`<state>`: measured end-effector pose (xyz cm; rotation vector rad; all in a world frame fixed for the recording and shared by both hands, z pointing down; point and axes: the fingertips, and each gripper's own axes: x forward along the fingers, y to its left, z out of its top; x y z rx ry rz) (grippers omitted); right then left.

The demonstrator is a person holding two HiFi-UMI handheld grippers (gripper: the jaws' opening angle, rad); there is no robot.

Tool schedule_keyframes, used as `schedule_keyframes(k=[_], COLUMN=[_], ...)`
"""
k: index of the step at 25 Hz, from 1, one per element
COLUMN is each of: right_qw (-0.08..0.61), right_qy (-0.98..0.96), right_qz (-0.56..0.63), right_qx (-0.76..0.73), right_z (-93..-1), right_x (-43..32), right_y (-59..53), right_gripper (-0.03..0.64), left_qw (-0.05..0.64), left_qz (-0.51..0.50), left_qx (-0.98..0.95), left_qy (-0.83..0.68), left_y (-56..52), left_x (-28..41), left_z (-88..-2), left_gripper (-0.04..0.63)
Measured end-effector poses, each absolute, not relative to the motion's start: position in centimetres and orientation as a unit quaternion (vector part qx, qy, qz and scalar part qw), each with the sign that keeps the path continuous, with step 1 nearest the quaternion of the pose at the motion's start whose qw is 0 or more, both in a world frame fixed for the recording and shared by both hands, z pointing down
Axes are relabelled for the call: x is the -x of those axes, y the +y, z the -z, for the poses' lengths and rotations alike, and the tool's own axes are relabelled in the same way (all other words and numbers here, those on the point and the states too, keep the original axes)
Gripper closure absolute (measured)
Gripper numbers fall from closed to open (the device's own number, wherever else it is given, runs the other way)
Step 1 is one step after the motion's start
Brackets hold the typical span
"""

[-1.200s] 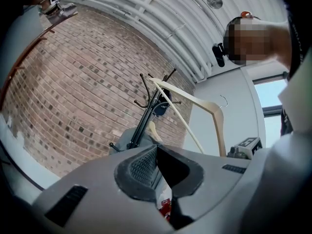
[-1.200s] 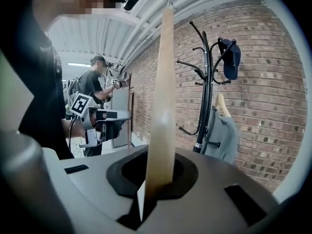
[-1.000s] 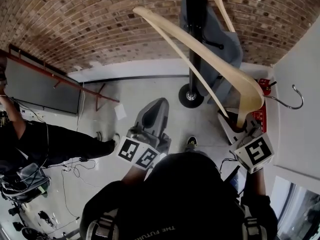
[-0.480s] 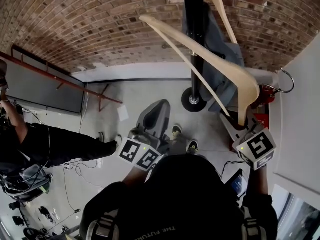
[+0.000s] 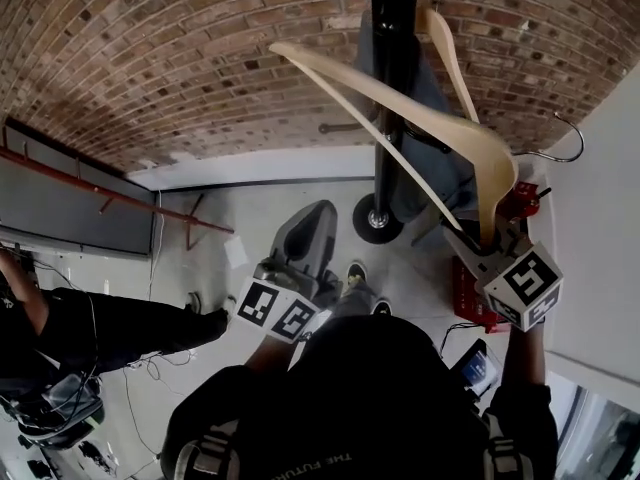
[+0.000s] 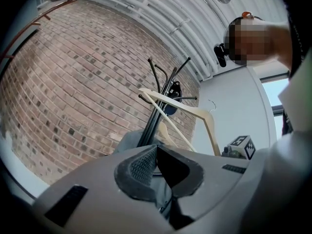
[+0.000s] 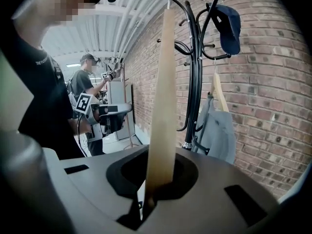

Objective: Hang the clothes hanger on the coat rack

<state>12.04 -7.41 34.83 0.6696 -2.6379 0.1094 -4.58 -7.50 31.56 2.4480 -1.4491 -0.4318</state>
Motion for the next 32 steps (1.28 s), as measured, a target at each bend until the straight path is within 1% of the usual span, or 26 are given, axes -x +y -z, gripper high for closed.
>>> schedule_keyframes(k=[10, 18, 32], right_qw=[0.293, 0.315, 0.344], right_qy=[-0.923, -0.911, -0.897], right_qz=[-0.032, -0.037, -0.055], right_qx=[-0.249, -0.263, -0.273], right_z=[-33.1, -33.0, -33.6], right_x=[-10.8, -9.4, -9.3], right_y=[-14.4, -16.8, -18.8], right_gripper=[0.590, 0.591, 0.591], left_qw=[0.134, 0.137, 0.151], left_qz=[0.172, 0.184, 0.193], left_qx=[-0.852, -0.857, -0.864], left_qy=[-0.475, -0.461, -0.441], left_y=[-14.5, -17.3, -19.5], left_x=[7.9, 10.4, 11.2], left_z=[-30.8, -31.1, -32.1], left_gripper=[0.574, 0.574, 0.575])
